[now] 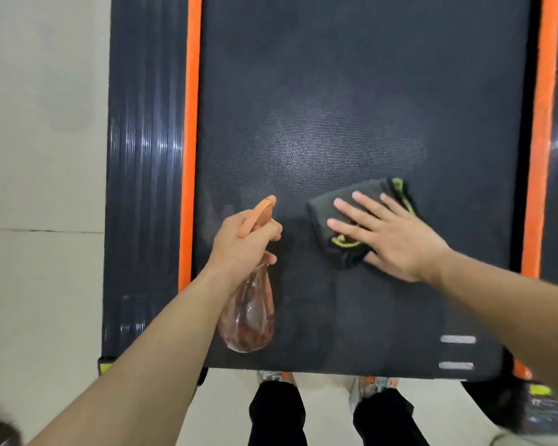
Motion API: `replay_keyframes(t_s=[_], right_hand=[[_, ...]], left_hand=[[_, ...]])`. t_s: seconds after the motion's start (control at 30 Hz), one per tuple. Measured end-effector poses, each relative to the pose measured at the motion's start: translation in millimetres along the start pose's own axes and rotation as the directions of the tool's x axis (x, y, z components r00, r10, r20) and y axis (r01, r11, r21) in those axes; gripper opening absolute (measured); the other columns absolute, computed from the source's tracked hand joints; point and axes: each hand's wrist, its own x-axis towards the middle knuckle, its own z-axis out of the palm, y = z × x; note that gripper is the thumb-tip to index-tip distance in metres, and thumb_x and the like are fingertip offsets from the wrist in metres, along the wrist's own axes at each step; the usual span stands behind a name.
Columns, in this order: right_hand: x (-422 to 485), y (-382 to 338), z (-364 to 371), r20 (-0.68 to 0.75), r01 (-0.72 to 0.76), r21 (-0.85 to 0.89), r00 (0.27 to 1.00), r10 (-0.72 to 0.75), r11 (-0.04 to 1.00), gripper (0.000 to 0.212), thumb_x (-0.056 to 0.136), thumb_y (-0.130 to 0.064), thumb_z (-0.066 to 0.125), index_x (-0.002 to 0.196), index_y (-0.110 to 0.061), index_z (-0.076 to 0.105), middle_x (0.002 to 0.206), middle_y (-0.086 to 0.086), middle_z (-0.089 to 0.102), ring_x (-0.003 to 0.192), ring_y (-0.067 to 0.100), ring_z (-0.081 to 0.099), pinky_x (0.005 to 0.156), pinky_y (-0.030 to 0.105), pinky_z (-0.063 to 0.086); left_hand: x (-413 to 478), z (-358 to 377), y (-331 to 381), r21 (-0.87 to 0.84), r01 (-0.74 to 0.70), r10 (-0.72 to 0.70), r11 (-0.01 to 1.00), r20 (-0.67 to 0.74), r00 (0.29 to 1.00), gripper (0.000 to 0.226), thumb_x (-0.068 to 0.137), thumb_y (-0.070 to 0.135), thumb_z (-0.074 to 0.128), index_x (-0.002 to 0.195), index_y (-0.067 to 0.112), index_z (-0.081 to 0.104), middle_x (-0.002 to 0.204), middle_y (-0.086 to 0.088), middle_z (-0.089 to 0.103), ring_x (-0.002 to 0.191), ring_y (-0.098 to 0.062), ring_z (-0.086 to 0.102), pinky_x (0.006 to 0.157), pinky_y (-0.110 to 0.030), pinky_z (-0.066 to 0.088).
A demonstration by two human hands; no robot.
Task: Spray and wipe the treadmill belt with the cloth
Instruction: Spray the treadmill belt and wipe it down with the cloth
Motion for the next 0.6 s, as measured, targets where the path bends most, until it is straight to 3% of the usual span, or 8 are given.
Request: replay_keyframes(t_s=[0.1,0.17,0.27,0.37,0.47,0.6], right_hand=[[41,7,-19,-0.029,-0.333,0.177,0.939,0.343,0.926,0.081,0.097,-0.038,0.056,0.161,-0.034,0.007,0.170,0.000,-0.002,0.156,0.032,0.000,0.121,0.058,0.013],[53,-17,-19,-0.033,-0.463,0.218,0.876,0.481,0.859,0.077,0.099,-0.040,0.048,0.161,-0.031,0.004,0.170,0.003,-0.006,0.156,0.035,-0.003,0.121,0.060,0.010],[40,-66,-7,-0.014,-0.436,0.252,0.891,0.453,0.864,0.082,0.097,-0.040,0.052,0.162,-0.030,0.002,0.170,0.002,-0.011,0.156,0.034,-0.008,0.122,0.060,0.008],[0,-115,14,0.037,-0.283,0.212,0.959,0.282,0.935,0.087,0.097,-0.043,0.054,0.161,-0.035,-0.004,0.169,-0.002,-0.018,0.155,0.030,-0.016,0.124,0.058,0.005],[-47,-152,34,0.117,-0.226,0.226,0.972,0.204,0.948,0.087,0.096,-0.041,0.055,0.161,-0.037,-0.004,0.168,-0.005,-0.019,0.154,0.028,-0.019,0.124,0.057,0.004],[-86,-169,48,0.143,-0.243,0.226,0.966,0.215,0.943,0.086,0.096,-0.041,0.053,0.161,-0.036,-0.004,0.169,-0.005,-0.017,0.155,0.028,-0.016,0.123,0.057,0.008]], left_hand=[[-14,-4,-12,-0.035,0.022,-0.022,0.999,-0.015,1.000,0.015,0.071,0.022,0.071,0.084,0.029,0.075,0.092,-0.001,0.069,0.077,-0.020,0.063,0.059,-0.031,0.053],[-26,-7,-23,-0.074,0.048,-0.051,0.996,-0.033,0.998,0.017,0.080,0.018,0.073,0.094,0.025,0.076,0.097,-0.003,0.069,0.074,-0.021,0.062,0.057,-0.031,0.052],[-44,-13,-43,-0.156,0.103,-0.116,0.982,-0.080,0.990,0.042,0.098,0.010,0.067,0.136,0.028,0.067,0.095,-0.011,0.068,0.067,-0.023,0.058,0.056,-0.028,0.052],[-66,-14,-59,-0.232,0.129,-0.166,0.964,-0.148,0.975,0.049,0.100,0.011,0.064,0.145,0.029,0.060,0.092,-0.013,0.065,0.063,-0.023,0.056,0.052,-0.024,0.052],[-88,-9,-75,-0.278,0.145,-0.206,0.950,-0.207,0.956,0.043,0.099,0.015,0.064,0.137,0.036,0.062,0.090,-0.010,0.065,0.060,-0.022,0.056,0.052,-0.025,0.050],[-106,3,-90,-0.335,0.159,-0.261,0.929,-0.285,0.922,0.015,0.089,0.023,0.063,0.090,0.036,0.070,0.071,-0.005,0.061,0.050,-0.020,0.055,0.059,-0.033,0.049]])
